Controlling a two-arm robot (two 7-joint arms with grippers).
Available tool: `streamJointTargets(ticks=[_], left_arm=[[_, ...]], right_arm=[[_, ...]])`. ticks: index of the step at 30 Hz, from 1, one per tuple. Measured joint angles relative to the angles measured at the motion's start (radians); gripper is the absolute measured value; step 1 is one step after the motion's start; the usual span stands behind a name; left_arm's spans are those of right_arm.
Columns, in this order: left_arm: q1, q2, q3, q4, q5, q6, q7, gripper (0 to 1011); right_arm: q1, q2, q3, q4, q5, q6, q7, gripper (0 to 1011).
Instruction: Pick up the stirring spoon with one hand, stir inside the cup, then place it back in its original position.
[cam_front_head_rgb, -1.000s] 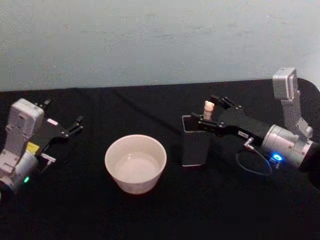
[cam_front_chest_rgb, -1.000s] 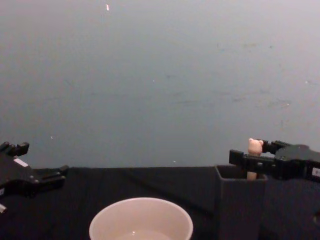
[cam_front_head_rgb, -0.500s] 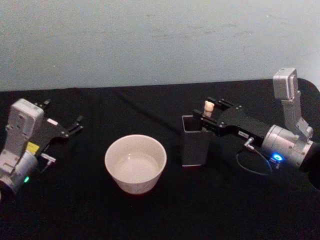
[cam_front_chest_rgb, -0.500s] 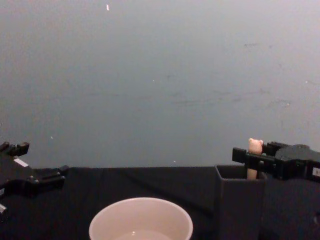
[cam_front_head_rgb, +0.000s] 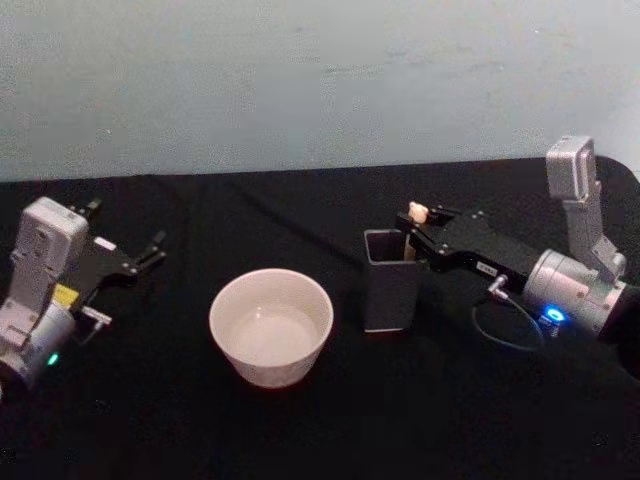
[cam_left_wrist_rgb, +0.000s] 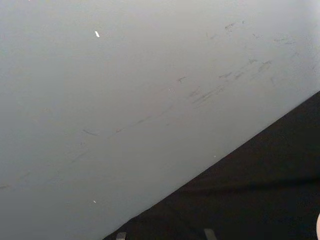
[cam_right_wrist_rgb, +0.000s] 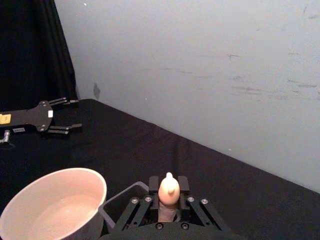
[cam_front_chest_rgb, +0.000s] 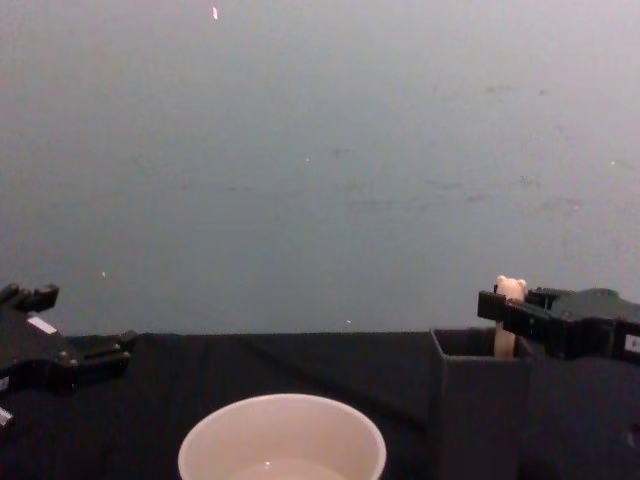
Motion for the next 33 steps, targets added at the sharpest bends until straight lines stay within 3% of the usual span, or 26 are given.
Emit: streamJointTargets(ticks=[14,33], left_arm=[[0.0,0.0,0.0,0.0,0.0,0.0,0.0,1001],[0.0,0.0,0.0,0.0,0.0,0.0,0.0,1001]], right_arm=[[-0.004,-0.001,0.003,-0.01,0.0,-0.006,0.0,213],[-0.028,0.019,0.057,-0.15,0.008,-0.09,0.008,213]])
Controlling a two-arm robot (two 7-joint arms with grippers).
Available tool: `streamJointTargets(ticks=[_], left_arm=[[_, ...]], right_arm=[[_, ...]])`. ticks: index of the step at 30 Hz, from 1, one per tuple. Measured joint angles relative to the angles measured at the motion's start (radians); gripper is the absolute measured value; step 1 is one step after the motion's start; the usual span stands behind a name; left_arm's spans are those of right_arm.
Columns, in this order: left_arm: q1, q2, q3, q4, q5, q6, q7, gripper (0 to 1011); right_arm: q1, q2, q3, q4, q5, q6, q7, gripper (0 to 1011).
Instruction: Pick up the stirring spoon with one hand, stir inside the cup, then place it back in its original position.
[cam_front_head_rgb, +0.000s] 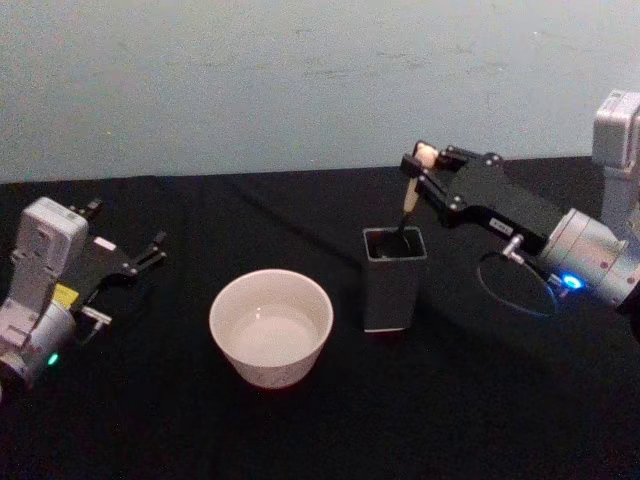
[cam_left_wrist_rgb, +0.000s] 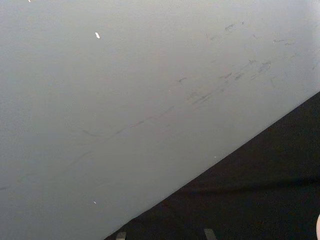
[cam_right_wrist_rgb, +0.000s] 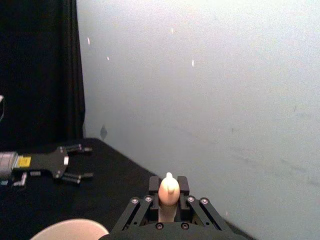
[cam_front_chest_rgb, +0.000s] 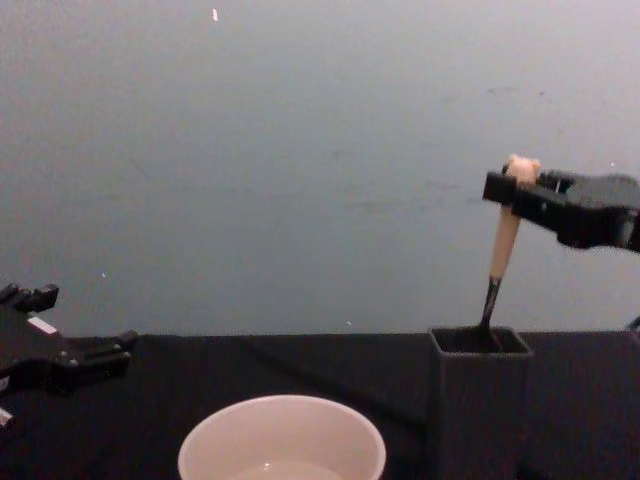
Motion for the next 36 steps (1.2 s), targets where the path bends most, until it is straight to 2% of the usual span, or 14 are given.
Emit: streamJointTargets(ticks=[8,15,21,36], left_arm=[[0.0,0.0,0.0,0.0,0.0,0.0,0.0,1001],[0.0,0.0,0.0,0.0,0.0,0.0,0.0,1001],[0.0,0.0,0.0,0.0,0.0,0.0,0.0,1001],[0.0,0.0,0.0,0.0,0.0,0.0,0.0,1001]], right_arm=[[0.006,-0.005,0.02,-0.025,0.012,-0.039,0.008,213],[0.035,-0.024,0.014,-0.016,0.012,-0.065,0.026,212],[0.074,-0.057,-0.018,0.025,0.007,-0.086,0.06,213],[0.183,-0.153,-0.154,0.192,-0.03,-0.158,0.196,212]])
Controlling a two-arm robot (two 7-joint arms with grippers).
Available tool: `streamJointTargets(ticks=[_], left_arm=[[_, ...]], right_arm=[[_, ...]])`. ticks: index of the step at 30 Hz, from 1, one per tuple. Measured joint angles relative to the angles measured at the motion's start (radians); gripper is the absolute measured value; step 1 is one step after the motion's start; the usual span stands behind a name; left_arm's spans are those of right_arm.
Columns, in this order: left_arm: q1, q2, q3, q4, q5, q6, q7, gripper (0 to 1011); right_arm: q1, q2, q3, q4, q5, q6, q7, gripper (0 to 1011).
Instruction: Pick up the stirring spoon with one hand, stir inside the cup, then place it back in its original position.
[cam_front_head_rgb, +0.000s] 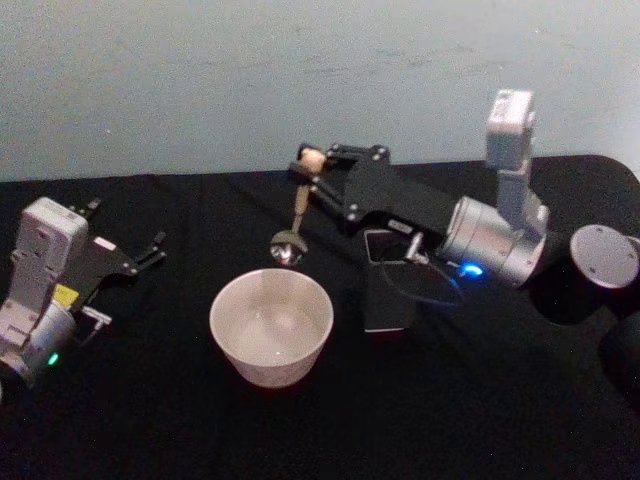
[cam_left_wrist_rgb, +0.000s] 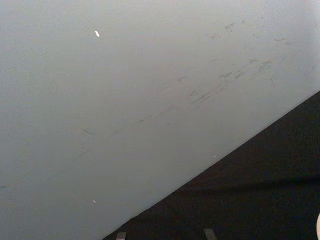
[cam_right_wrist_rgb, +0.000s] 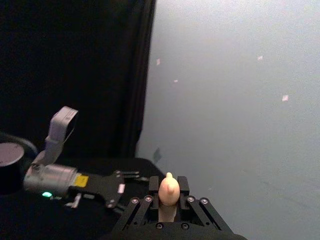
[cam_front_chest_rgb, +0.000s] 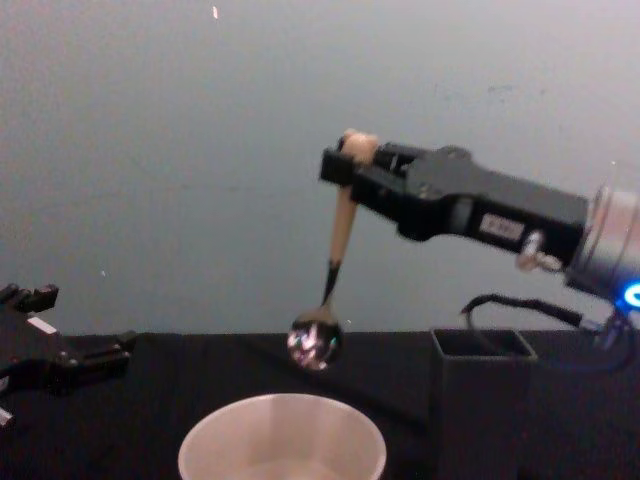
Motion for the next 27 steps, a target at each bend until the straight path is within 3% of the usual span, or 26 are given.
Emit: streamJointTargets(ticks=[13,27], left_arm=[[0.0,0.0,0.0,0.0,0.0,0.0,0.0,1001],[0.0,0.0,0.0,0.0,0.0,0.0,0.0,1001]], right_arm=[[0.045,-0.063,-0.07,0.142,-0.048,-0.041,0.032,212],[0.075,-0.12,-0.096,0.272,-0.102,-0.091,0.034,212]])
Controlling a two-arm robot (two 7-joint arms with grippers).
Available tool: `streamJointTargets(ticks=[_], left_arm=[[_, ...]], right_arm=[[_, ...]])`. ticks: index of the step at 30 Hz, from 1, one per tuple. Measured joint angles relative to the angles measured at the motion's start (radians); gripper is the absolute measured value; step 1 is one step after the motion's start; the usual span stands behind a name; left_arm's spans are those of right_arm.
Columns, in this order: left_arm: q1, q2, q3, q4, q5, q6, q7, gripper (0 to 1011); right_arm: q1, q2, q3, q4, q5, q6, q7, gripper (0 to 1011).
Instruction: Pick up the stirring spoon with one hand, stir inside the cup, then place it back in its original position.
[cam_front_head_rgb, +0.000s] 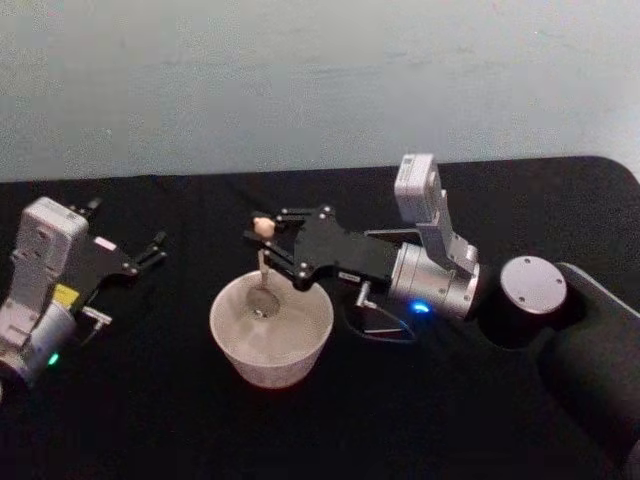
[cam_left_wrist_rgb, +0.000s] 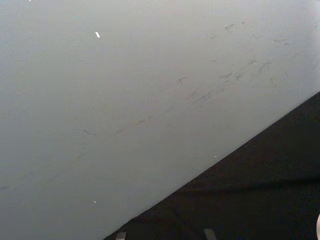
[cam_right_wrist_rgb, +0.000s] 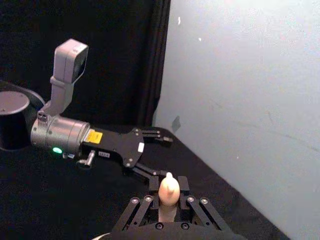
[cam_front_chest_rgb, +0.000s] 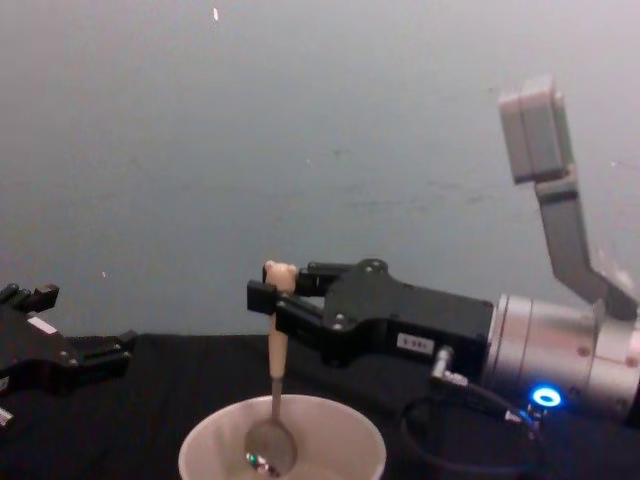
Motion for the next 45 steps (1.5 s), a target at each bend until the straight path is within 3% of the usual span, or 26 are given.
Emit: streamJointTargets(ticks=[23,31,39,45], left_arm=[[0.0,0.0,0.0,0.0,0.0,0.0,0.0,1001],[0.0,0.0,0.0,0.0,0.0,0.0,0.0,1001],[0.0,0.0,0.0,0.0,0.0,0.0,0.0,1001],[0.0,0.0,0.0,0.0,0.0,0.0,0.0,1001]], right_arm=[[-0.006,-0.011,0.005,0.028,-0.032,0.013,-0.01,212],[-0.034,0.021,0.026,-0.02,-0.028,0.03,-0.024,213],[-0.087,0.072,0.043,-0.115,-0.001,0.061,-0.025,212],[-0.129,0.112,0.037,-0.193,0.021,0.091,-0.007,212]])
